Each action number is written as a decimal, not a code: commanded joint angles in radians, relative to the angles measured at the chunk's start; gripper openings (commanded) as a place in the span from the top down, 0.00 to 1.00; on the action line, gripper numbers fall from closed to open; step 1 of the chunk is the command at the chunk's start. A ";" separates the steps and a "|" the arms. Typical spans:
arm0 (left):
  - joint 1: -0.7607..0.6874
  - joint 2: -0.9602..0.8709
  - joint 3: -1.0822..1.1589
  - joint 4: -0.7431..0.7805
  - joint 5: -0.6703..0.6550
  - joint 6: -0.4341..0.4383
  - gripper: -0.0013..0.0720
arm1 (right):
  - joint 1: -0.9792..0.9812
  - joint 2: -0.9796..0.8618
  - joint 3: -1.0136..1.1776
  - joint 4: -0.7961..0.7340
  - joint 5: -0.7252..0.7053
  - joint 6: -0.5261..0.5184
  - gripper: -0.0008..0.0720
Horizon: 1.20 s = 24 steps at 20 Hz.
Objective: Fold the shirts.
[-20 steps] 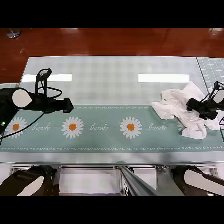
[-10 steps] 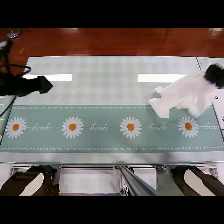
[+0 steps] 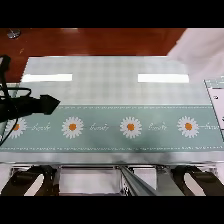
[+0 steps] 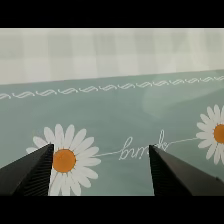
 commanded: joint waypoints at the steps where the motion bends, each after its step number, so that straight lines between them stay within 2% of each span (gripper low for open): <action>1: -0.015 0.026 -0.068 -0.014 0.023 0.002 0.03 | 0.151 -0.034 0.087 -0.087 0.061 0.011 0.95; 4: -0.015 0.025 -0.070 -0.014 0.057 0.002 0.03 | 0.306 -0.085 0.072 -0.216 0.169 0.055 0.95; 8: -0.015 0.025 -0.070 -0.014 0.060 0.003 0.03 | 0.549 -0.131 -0.144 -0.242 0.125 0.159 0.95; 10: -0.015 0.025 -0.073 -0.014 0.060 0.003 0.03 | 0.674 -0.172 -0.309 -0.224 0.001 0.252 0.95; 12: -0.015 0.025 -0.086 -0.014 0.060 0.002 0.03 | 0.766 -0.253 -0.434 -0.229 -0.183 0.353 0.95; 14: -0.015 0.024 -0.105 -0.014 0.060 0.002 0.03 | 0.797 -0.382 -0.471 -0.214 -0.277 0.450 0.95; 17: -0.015 0.020 -0.130 -0.014 0.056 -0.009 0.03 | 0.799 -0.546 -0.470 -0.009 -0.398 0.435 0.95; 18: -0.015 0.016 -0.133 -0.014 0.056 -0.020 0.03 | 0.797 -0.583 -0.470 0.073 -0.425 0.430 0.76; 19: -0.015 0.008 -0.134 -0.014 0.057 -0.024 0.03 | 0.789 -0.603 -0.467 0.148 -0.427 0.397 0.27; 20: -0.015 -0.002 -0.134 -0.014 0.057 -0.024 0.03 | 0.773 -0.606 -0.460 0.219 -0.407 0.301 0.13; 22: -0.015 -0.029 -0.137 -0.014 0.056 -0.024 0.03 | 0.677 -0.574 -0.422 0.263 -0.268 0.154 0.12; 24: -0.015 -0.076 -0.138 -0.026 0.024 -0.024 0.03 | 0.509 -0.491 -0.404 0.232 -0.148 0.132 0.13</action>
